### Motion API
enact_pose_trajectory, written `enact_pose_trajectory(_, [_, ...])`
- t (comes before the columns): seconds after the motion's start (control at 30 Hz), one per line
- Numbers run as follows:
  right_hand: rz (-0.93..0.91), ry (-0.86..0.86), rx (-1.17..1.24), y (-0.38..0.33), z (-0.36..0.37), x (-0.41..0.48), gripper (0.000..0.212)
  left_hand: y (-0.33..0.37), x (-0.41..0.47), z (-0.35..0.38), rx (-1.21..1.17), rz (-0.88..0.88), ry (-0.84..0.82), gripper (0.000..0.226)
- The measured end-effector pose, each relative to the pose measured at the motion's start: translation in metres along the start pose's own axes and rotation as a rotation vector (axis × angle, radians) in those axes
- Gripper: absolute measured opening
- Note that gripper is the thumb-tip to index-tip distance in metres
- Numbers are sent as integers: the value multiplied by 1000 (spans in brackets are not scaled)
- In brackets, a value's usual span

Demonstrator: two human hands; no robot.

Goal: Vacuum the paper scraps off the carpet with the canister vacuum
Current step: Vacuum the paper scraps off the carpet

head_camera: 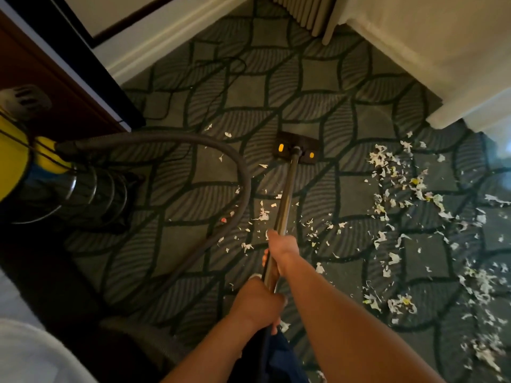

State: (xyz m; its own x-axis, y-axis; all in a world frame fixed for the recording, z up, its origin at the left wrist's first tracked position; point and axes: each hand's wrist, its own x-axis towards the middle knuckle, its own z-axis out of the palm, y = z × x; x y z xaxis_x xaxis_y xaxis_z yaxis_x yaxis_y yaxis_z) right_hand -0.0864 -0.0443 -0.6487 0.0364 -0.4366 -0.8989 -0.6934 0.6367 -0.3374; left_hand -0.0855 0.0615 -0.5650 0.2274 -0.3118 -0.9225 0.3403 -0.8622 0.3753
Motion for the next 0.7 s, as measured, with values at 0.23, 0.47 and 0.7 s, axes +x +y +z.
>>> enact_pose_trajectory(0.23, [-101,39,68,3,-28,-8,26,3,-11,28,-14,71,33,13])
enact_pose_trajectory(0.47, [-173,138,131,-10,-86,-3,33,33,-9,67,63,152,6,12])
enact_pose_trajectory(0.7, [-184,207,194,-56,-173,25,24,109,18,114,183,211,-13,10])
